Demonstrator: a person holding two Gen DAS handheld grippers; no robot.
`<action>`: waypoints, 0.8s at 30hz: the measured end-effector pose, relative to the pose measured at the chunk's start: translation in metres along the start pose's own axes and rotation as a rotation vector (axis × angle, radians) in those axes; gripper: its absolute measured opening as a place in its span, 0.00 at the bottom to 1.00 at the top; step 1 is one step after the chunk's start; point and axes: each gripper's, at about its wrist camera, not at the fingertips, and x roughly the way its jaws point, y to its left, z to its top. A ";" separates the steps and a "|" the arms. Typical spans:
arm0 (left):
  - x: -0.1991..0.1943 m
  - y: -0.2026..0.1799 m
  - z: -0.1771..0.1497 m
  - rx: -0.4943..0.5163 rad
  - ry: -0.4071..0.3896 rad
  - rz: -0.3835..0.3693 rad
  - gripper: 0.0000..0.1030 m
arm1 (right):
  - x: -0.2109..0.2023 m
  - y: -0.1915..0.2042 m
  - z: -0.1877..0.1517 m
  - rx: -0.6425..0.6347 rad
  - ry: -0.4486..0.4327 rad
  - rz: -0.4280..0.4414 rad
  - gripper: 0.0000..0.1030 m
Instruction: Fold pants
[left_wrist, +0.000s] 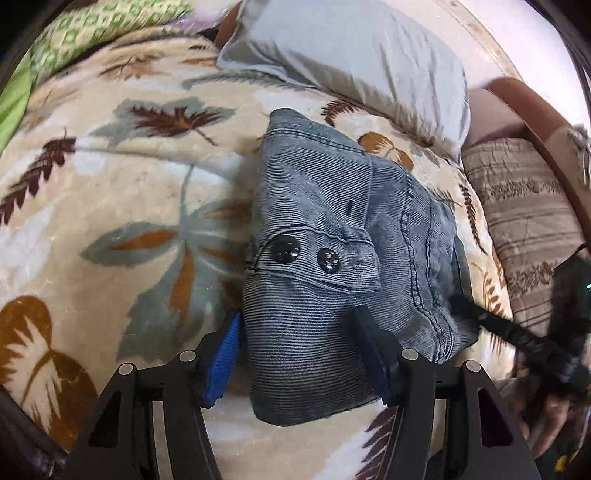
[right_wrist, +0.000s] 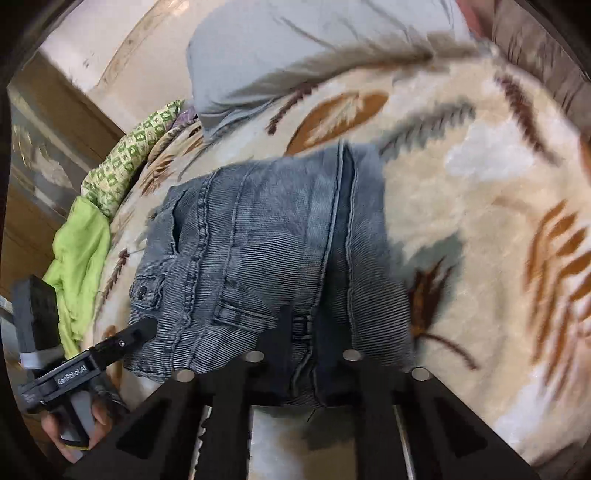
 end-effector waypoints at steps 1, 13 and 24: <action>-0.003 -0.002 -0.002 0.009 -0.003 -0.004 0.57 | -0.013 0.002 0.000 -0.001 -0.038 -0.008 0.08; -0.014 0.008 -0.007 -0.041 -0.002 -0.064 0.61 | -0.015 -0.026 -0.011 0.117 -0.063 0.078 0.75; -0.007 0.030 -0.008 -0.124 0.043 -0.097 0.41 | 0.003 -0.047 -0.008 0.200 0.016 0.074 0.52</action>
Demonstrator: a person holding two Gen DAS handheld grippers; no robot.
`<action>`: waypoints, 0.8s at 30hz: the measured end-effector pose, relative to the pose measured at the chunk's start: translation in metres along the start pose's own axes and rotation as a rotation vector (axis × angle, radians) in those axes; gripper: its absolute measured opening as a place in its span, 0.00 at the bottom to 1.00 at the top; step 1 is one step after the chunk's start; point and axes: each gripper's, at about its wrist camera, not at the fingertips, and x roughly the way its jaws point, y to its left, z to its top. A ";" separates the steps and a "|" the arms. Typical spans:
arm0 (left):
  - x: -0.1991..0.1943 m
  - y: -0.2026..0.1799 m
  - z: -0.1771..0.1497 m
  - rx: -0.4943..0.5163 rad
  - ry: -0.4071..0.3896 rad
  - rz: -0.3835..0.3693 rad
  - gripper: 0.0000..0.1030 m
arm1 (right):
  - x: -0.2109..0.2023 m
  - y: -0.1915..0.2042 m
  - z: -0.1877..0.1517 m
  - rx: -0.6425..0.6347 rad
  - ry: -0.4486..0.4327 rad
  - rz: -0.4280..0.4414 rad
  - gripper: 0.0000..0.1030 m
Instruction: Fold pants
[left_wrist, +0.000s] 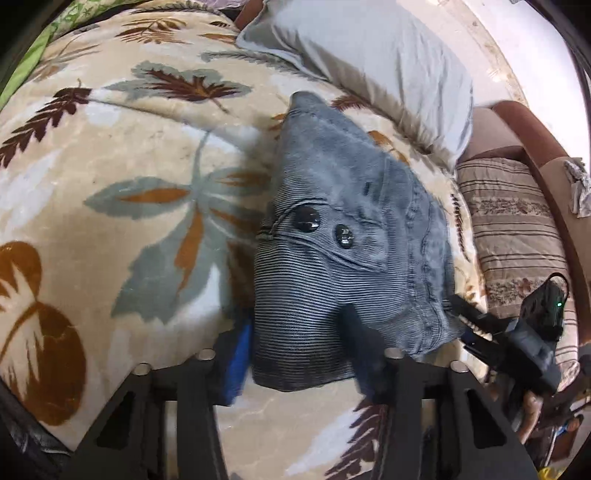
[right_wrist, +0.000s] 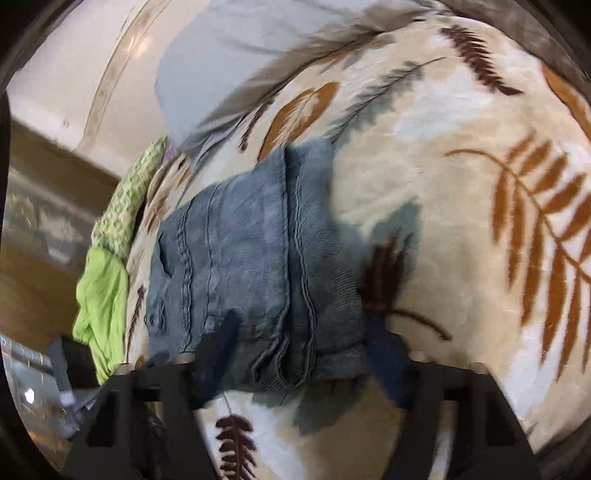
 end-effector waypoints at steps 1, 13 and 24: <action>-0.003 -0.001 0.001 0.010 -0.010 -0.004 0.36 | 0.001 0.008 -0.002 -0.053 -0.003 -0.074 0.37; -0.018 -0.003 -0.002 0.038 -0.078 0.128 0.26 | -0.008 0.022 -0.024 -0.103 -0.017 -0.132 0.18; -0.044 -0.036 -0.024 0.159 -0.168 0.229 0.49 | -0.058 0.042 -0.031 -0.144 -0.190 0.033 0.63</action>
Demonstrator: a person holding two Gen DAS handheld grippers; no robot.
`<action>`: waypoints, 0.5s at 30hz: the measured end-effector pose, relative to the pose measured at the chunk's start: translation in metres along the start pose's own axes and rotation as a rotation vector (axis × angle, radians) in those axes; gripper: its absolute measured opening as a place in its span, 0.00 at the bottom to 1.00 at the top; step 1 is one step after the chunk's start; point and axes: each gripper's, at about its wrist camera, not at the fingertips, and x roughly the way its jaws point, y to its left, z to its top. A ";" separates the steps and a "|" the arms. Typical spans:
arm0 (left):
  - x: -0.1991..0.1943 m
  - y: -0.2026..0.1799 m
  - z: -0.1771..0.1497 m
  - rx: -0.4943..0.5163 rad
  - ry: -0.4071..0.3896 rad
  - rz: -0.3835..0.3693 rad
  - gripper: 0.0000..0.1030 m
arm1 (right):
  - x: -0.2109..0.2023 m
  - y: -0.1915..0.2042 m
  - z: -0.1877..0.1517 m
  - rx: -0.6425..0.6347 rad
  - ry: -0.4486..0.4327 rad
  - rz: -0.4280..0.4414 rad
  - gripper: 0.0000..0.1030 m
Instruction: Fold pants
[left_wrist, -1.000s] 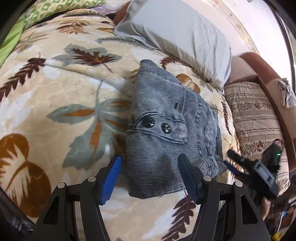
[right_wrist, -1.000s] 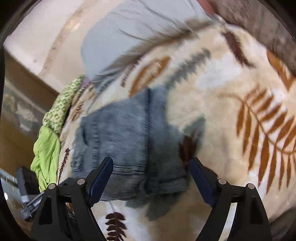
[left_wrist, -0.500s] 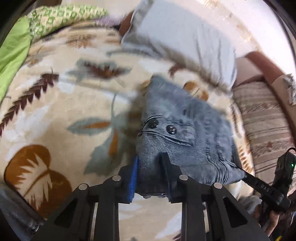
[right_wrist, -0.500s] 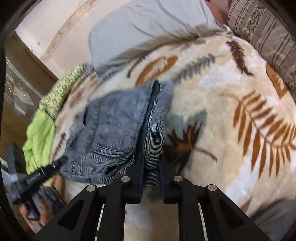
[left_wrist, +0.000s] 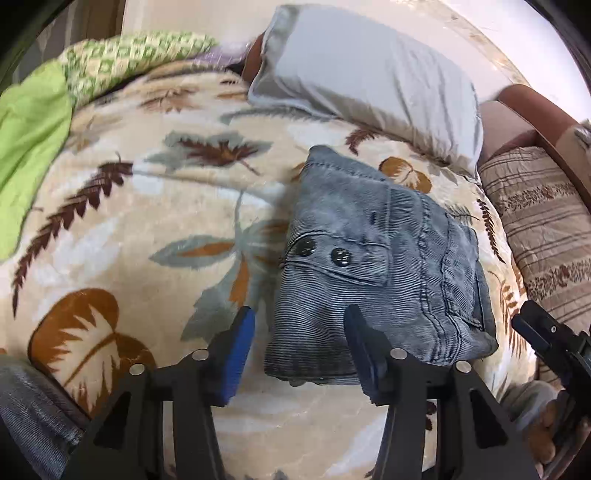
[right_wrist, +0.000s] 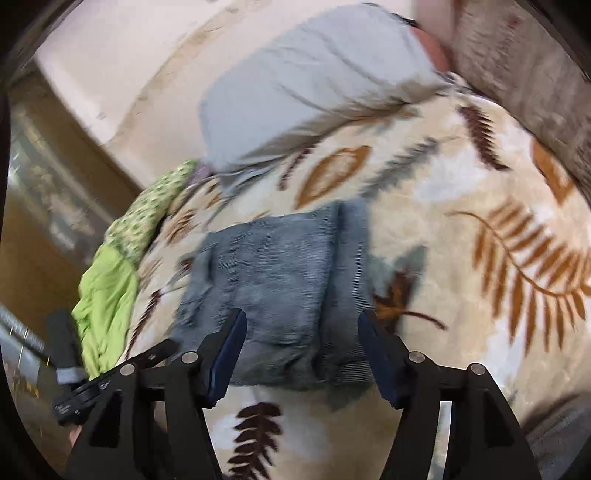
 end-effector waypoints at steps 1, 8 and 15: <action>-0.002 -0.003 -0.001 0.020 -0.005 0.002 0.49 | 0.004 0.004 -0.001 -0.014 0.019 0.008 0.63; 0.000 -0.017 -0.013 0.088 0.009 0.037 0.50 | 0.045 0.016 -0.020 -0.096 0.183 -0.091 0.35; 0.005 -0.016 -0.009 0.116 -0.002 0.051 0.55 | 0.040 0.021 -0.022 -0.142 0.159 -0.179 0.08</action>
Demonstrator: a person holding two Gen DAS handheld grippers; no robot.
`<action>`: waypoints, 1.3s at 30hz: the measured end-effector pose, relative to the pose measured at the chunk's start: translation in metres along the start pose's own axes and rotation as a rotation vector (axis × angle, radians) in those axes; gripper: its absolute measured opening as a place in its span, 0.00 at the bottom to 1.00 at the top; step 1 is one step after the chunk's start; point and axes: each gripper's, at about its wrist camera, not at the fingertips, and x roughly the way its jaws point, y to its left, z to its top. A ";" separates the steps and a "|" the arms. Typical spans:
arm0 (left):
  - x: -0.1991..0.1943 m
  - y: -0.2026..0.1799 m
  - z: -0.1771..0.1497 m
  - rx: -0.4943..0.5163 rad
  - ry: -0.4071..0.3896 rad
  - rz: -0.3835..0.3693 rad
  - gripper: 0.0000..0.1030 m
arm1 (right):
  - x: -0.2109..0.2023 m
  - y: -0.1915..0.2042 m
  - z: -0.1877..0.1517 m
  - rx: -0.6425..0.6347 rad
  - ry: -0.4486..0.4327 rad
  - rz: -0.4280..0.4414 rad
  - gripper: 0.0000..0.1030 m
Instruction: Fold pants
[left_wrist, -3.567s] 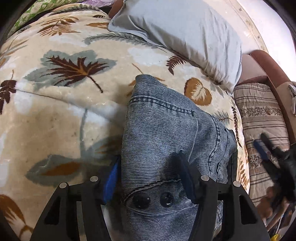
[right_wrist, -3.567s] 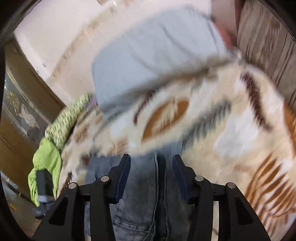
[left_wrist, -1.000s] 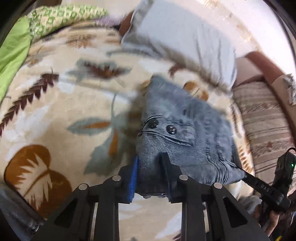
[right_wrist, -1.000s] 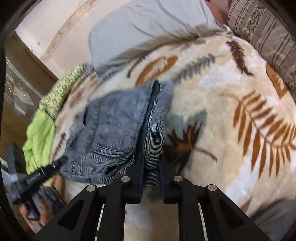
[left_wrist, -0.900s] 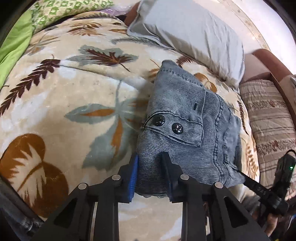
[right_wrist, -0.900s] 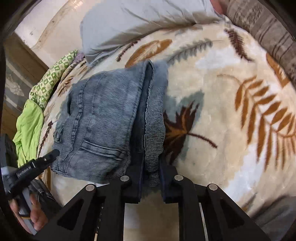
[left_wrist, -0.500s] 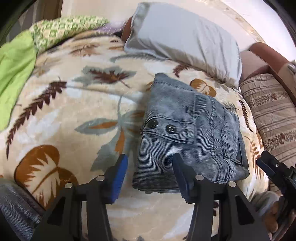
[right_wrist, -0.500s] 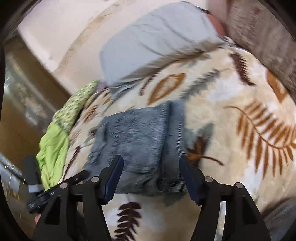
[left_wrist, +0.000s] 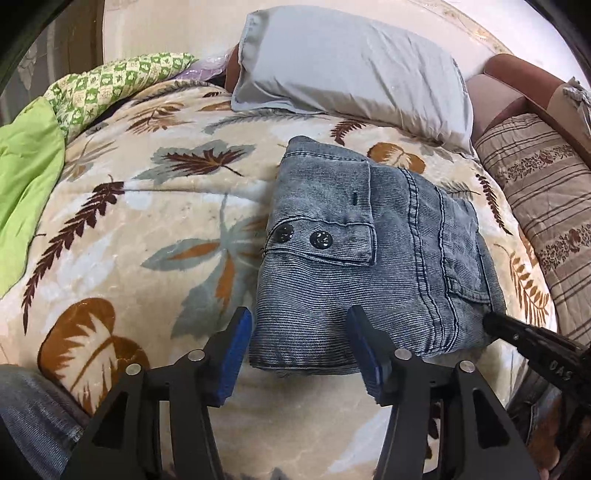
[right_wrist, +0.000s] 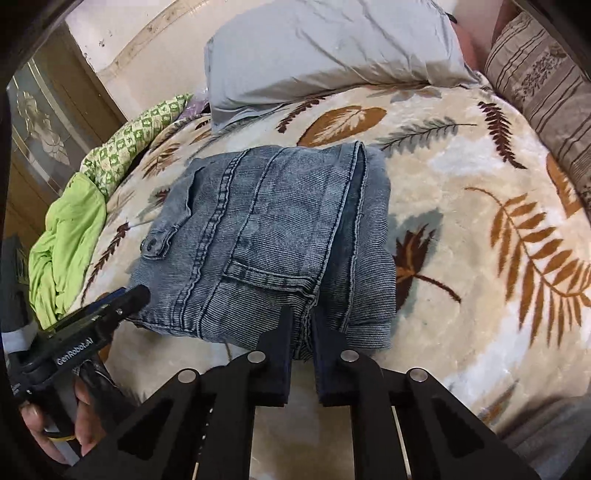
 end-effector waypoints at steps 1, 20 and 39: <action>0.002 -0.002 -0.001 0.006 0.005 0.010 0.59 | 0.007 -0.001 -0.002 0.001 0.025 -0.009 0.08; -0.041 -0.011 -0.028 0.069 -0.050 0.083 0.66 | -0.035 0.009 -0.022 0.061 -0.078 -0.022 0.83; -0.125 -0.018 -0.030 0.048 -0.098 0.147 0.70 | -0.099 0.029 -0.030 0.091 -0.158 -0.054 0.86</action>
